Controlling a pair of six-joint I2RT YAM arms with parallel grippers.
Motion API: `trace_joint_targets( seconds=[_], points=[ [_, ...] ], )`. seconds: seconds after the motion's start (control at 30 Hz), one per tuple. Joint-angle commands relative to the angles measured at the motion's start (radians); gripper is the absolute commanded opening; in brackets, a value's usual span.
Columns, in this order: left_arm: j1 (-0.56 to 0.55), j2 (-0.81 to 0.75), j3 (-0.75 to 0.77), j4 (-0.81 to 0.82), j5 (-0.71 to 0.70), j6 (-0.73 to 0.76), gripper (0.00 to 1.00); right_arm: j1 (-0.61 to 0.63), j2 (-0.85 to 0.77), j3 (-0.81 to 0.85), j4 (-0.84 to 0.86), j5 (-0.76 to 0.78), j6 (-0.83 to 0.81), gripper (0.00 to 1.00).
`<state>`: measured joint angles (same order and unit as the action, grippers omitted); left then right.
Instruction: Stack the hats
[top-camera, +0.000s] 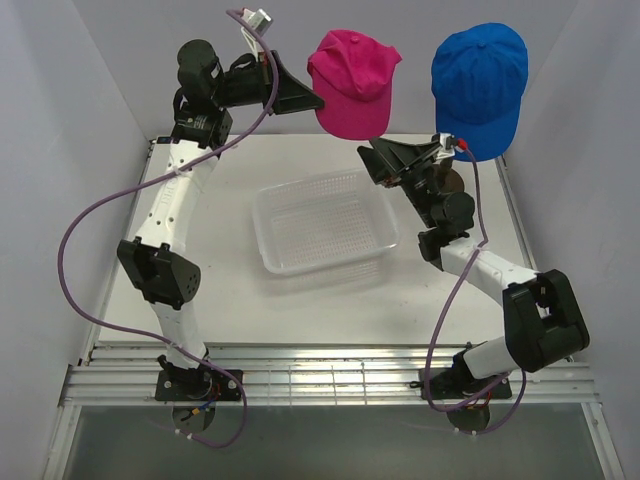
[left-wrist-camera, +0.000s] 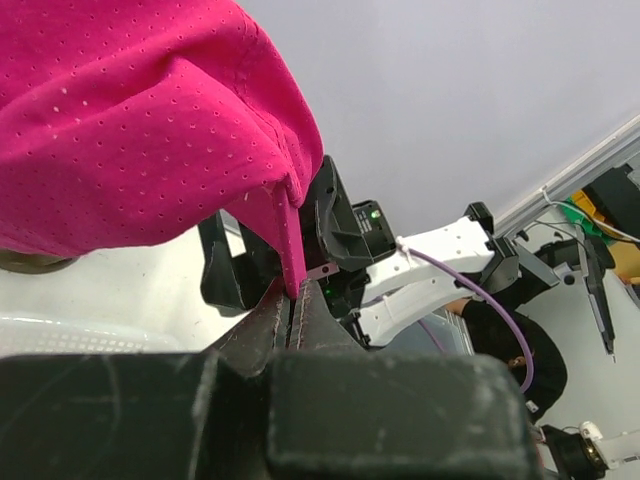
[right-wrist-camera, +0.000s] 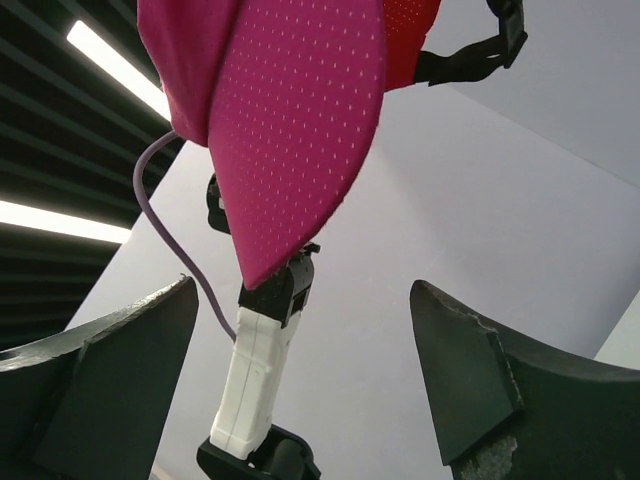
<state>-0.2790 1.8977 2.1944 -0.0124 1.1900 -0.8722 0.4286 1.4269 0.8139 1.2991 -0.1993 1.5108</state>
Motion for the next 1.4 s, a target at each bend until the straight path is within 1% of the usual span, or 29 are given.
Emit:
trace_joint_targets(
  seconds=[0.0, 0.07, 0.13, 0.17, 0.2, 0.27, 0.3, 0.37, 0.4, 0.47, 0.5, 0.53, 0.6, 0.67, 0.7, 0.73, 0.77, 0.8, 0.83, 0.87, 0.9, 0.93, 0.97, 1.0, 1.07, 1.13, 1.23, 1.27, 1.37],
  points=[
    [-0.008, -0.071, -0.051, 0.062, 0.022, -0.042, 0.0, 0.009, 0.01, 0.079, 0.103, 0.035, -0.004, 0.91],
    [-0.011, -0.075, -0.076, 0.061, 0.023, -0.044, 0.0, 0.009, 0.02, 0.097, 0.108, 0.04, -0.011, 0.88],
    [-0.015, -0.077, -0.088, 0.06, 0.023, -0.044, 0.0, 0.01, 0.032, 0.116, 0.101, 0.044, -0.02, 0.81],
    [-0.019, -0.077, -0.088, 0.06, 0.023, -0.047, 0.0, 0.01, 0.036, 0.12, 0.103, 0.046, -0.017, 0.77],
    [-0.02, -0.075, -0.082, 0.06, 0.023, -0.045, 0.0, 0.01, 0.044, 0.122, 0.107, 0.047, -0.005, 0.71],
    [-0.031, -0.075, -0.079, 0.061, 0.028, -0.045, 0.0, 0.01, 0.064, 0.123, 0.129, 0.051, 0.012, 0.63],
    [-0.034, -0.075, -0.079, 0.061, 0.029, -0.047, 0.0, 0.01, 0.07, 0.126, 0.135, 0.051, 0.02, 0.52],
    [-0.037, -0.075, -0.085, 0.06, 0.03, -0.05, 0.0, 0.01, 0.079, 0.126, 0.137, 0.051, 0.035, 0.39],
    [-0.037, -0.077, -0.088, 0.058, 0.031, -0.047, 0.0, 0.01, 0.076, 0.126, 0.135, 0.049, 0.038, 0.27],
    [-0.037, -0.077, -0.093, 0.032, 0.03, -0.03, 0.0, 0.01, 0.069, 0.111, 0.132, 0.052, 0.045, 0.19],
    [-0.037, -0.078, -0.096, 0.02, 0.031, -0.013, 0.0, 0.01, 0.061, 0.104, 0.129, 0.057, 0.043, 0.12],
    [-0.037, -0.08, -0.105, 0.017, 0.033, -0.007, 0.0, 0.007, 0.041, 0.094, 0.124, 0.064, 0.039, 0.09],
    [-0.037, -0.086, -0.114, -0.02, 0.043, 0.018, 0.0, 0.001, 0.006, 0.074, 0.1, 0.063, 0.026, 0.08],
    [-0.037, -0.091, -0.122, -0.053, 0.051, 0.042, 0.0, -0.014, -0.02, 0.08, -0.021, 0.029, -0.007, 0.08],
    [-0.037, -0.092, -0.117, -0.073, 0.049, 0.062, 0.08, -0.022, -0.042, 0.109, -0.074, 0.012, -0.024, 0.08],
    [-0.037, -0.091, -0.111, -0.125, 0.045, 0.115, 0.12, -0.037, -0.048, 0.129, -0.16, -0.026, -0.044, 0.08],
    [-0.037, -0.092, -0.092, -0.153, 0.037, 0.146, 0.16, -0.045, -0.048, 0.154, -0.193, -0.046, -0.082, 0.08],
    [-0.037, -0.089, -0.078, -0.179, 0.017, 0.172, 0.18, -0.053, -0.048, 0.209, -0.222, -0.066, -0.095, 0.08],
    [-0.035, -0.086, -0.061, -0.219, 0.007, 0.212, 0.16, -0.066, -0.046, 0.241, -0.25, -0.101, -0.113, 0.08],
    [-0.035, -0.081, -0.041, -0.23, -0.004, 0.225, 0.13, -0.073, -0.043, 0.281, -0.33, -0.121, -0.138, 0.08],
    [-0.034, -0.072, 0.005, -0.231, -0.019, 0.228, 0.08, -0.076, -0.043, 0.365, -0.395, -0.133, -0.2, 0.08],
    [-0.034, -0.052, 0.033, -0.225, -0.029, 0.228, 0.01, -0.076, -0.046, 0.402, -0.456, -0.14, -0.236, 0.08],
    [-0.034, -0.039, 0.062, -0.213, -0.036, 0.22, 0.0, -0.076, -0.048, 0.434, -0.547, -0.141, -0.263, 0.08],
    [-0.034, -0.025, 0.111, -0.168, -0.053, 0.207, 0.0, -0.076, -0.054, 0.459, -0.57, -0.14, -0.293, 0.08],
    [-0.035, 0.027, 0.149, -0.103, -0.058, 0.124, 0.0, -0.086, -0.062, 0.499, -0.601, -0.138, -0.304, 0.08],
    [-0.051, 0.063, 0.186, -0.005, -0.063, 0.073, 0.0, -0.106, -0.072, 0.539, -0.629, -0.131, -0.331, 0.08],
    [-0.098, 0.132, 0.264, 0.048, -0.081, 0.062, 0.0, -0.135, -0.077, 0.606, -0.73, -0.129, -0.403, 0.08],
    [-0.107, 0.167, 0.284, 0.06, -0.092, 0.062, 0.0, -0.145, -0.075, 0.658, -0.759, -0.132, -0.422, 0.08],
    [-0.127, 0.227, 0.366, 0.155, -0.121, 0.007, 0.0, -0.194, -0.082, 0.715, -0.85, -0.131, -0.458, 0.08]
  ],
)
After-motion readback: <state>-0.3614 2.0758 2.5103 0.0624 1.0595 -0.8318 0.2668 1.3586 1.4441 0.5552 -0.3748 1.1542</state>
